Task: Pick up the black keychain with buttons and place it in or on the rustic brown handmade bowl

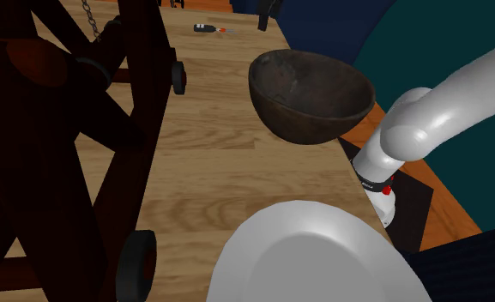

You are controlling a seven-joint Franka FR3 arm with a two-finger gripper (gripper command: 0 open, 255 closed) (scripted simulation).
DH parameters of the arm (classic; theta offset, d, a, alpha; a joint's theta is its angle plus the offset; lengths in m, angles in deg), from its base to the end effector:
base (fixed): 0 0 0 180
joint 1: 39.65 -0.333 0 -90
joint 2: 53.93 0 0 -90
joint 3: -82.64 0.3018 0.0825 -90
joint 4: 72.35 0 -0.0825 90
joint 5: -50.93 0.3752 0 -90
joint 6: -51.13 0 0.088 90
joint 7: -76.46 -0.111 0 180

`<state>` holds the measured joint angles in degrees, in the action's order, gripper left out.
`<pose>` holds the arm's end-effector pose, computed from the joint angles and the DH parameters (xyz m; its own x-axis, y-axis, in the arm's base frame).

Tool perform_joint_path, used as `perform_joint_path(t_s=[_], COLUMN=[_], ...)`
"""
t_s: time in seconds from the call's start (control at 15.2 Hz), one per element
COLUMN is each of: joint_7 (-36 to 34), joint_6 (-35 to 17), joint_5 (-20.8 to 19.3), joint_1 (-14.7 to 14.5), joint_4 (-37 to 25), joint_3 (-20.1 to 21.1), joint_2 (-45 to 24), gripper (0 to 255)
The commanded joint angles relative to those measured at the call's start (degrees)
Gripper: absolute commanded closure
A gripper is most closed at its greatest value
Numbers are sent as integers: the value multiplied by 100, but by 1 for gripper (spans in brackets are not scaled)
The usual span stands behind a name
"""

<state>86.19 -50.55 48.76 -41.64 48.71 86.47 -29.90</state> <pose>0.4296 0.0444 0.5744 0.9601 0.2714 0.0678 0.2662 -0.9608 0.0773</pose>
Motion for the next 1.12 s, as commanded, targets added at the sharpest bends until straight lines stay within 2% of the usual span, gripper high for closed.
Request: perform_joint_path(t_s=[0.0, 0.53, 1.06], joint_7=[168, 784, 785], joint_6=[-5, 344, -242], joint_5=[55, 238, 240], joint_1=[-72, -310, -310], joint_4=[-451, -2496, -1897], joint_3=[18, 158, 160], joint_2=[-475, -2244, -2232], gripper=[0, 0, 0])
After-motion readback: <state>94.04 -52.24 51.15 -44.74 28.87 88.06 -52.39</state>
